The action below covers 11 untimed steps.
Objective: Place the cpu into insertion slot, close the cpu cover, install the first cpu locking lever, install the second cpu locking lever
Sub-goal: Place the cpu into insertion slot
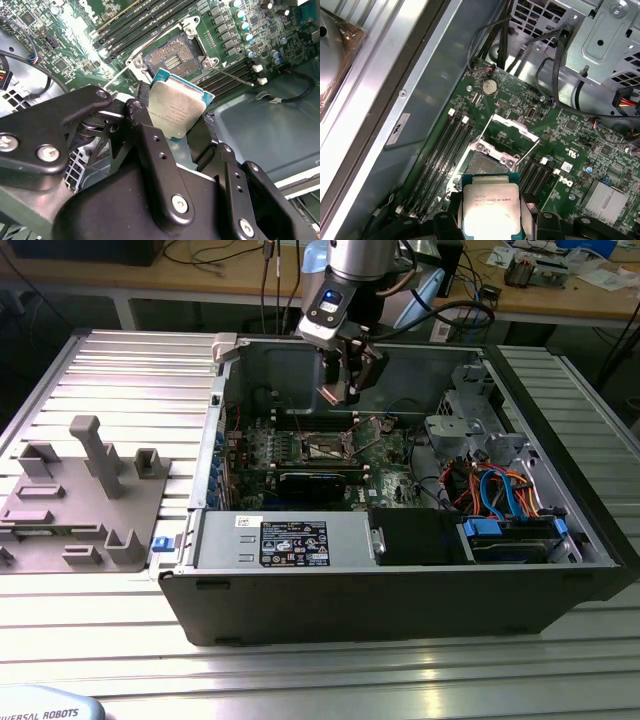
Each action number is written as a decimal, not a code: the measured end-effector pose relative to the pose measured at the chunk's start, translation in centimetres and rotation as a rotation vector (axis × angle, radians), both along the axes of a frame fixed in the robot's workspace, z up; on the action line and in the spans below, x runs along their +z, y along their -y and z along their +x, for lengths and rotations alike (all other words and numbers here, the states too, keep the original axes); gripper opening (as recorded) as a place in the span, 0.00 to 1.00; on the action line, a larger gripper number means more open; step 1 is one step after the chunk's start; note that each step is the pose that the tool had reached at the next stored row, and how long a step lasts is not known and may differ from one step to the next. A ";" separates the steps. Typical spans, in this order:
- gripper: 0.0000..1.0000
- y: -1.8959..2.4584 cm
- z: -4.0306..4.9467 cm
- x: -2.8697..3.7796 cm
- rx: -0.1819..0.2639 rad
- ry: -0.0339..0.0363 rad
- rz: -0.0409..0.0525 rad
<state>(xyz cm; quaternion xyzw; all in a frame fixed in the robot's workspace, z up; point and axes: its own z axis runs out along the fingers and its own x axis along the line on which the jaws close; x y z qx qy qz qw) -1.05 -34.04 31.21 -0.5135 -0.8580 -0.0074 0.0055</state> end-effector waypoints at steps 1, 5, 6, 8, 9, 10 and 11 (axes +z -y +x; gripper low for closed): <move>0.55 0.00 0.00 0.00 -0.003 0.0000 0.0000; 0.55 0.00 0.00 -0.02 -0.027 0.0000 0.0000; 0.55 0.00 0.00 -0.03 -0.032 0.0000 0.0001; 0.55 0.00 0.00 -0.05 -0.045 0.0000 0.0001; 0.55 0.00 0.00 -0.06 -0.049 0.0000 0.0001; 0.55 0.00 0.00 -0.06 -0.052 0.0000 0.0001; 0.55 0.00 0.00 -0.07 -0.057 0.0000 0.0001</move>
